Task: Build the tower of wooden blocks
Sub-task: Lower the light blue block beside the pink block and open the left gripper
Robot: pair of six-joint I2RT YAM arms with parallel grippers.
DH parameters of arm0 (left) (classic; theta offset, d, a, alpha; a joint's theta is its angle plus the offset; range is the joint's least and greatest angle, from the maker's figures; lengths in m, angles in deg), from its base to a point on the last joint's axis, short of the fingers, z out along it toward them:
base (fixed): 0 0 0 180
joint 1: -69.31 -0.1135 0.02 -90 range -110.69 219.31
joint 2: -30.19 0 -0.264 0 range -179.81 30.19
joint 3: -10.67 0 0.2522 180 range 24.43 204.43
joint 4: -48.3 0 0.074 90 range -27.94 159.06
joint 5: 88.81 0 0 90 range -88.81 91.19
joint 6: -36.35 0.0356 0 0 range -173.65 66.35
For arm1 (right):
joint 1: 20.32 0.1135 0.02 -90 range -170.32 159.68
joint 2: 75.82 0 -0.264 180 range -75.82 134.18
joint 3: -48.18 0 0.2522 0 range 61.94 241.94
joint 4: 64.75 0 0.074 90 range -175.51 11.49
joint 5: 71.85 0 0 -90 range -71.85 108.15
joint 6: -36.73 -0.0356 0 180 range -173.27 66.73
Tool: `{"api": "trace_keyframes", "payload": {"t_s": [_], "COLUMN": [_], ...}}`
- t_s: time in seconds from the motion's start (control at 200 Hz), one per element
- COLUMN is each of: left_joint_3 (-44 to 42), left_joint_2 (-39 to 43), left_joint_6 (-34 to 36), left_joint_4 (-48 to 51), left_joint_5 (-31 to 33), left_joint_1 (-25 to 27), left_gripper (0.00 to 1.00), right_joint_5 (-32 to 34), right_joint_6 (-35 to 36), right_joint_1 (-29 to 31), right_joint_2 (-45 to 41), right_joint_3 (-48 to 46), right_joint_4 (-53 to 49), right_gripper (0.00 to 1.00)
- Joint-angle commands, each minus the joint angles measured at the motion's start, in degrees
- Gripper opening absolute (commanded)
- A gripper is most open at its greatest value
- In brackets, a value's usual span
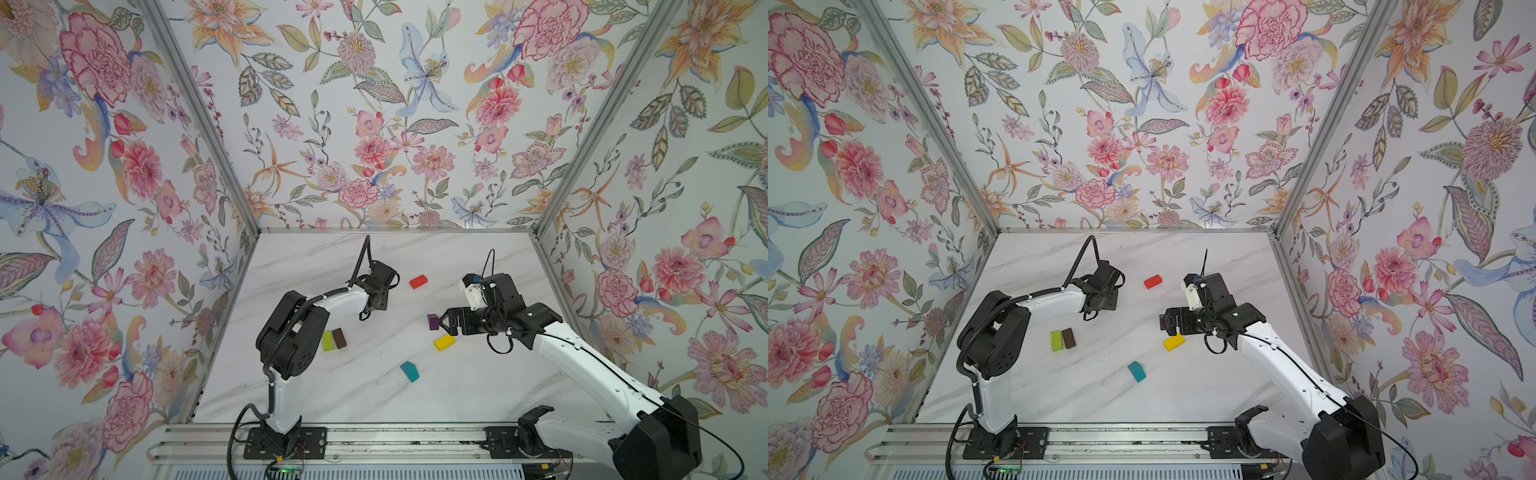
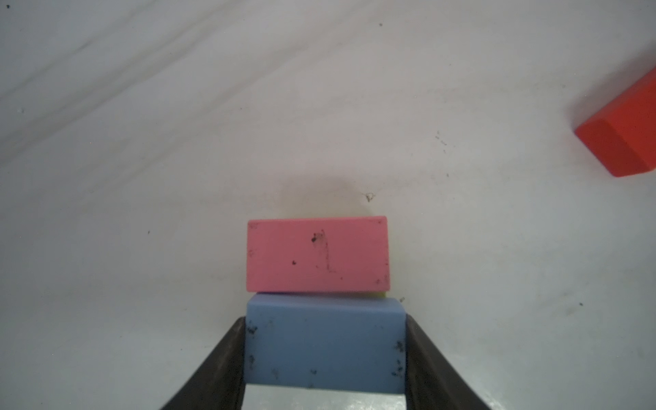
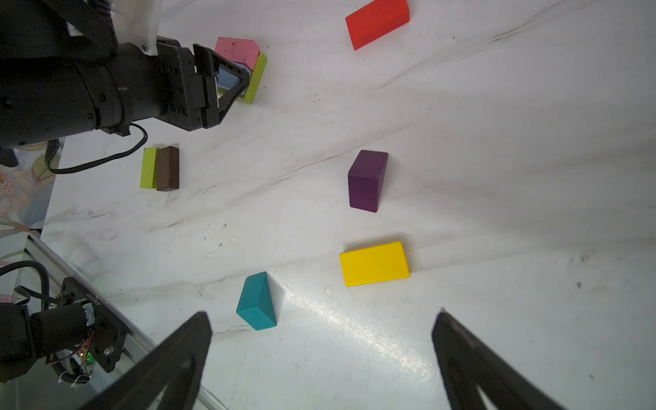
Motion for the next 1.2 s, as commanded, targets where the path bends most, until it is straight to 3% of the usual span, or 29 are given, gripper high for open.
{"api": "trace_keyframes", "payload": {"t_s": [0.0,0.876,1.196], "left_joint_3": [1.7,2.1,1.8], "left_joint_2": [-0.8,-1.0,4.8], "left_joint_6": [0.9,0.7,0.9], "left_joint_4": [0.6,1.2,3.0], "left_joint_5": [-0.4,-0.6,1.7], "left_joint_1": [-0.5,-0.6,-0.1], "left_gripper": [0.58,0.71,0.73], "right_joint_5": [-0.4,-0.7,-0.3], "right_joint_6": [0.1,0.1,0.2], "right_joint_1": [-0.5,-0.9,-0.9], "right_joint_2": [0.2,0.6,0.5], "right_joint_3": [-0.6,-0.8,-0.9], "right_joint_4": [-0.1,0.0,0.1], "right_gripper": [0.99,0.99,0.99]}}
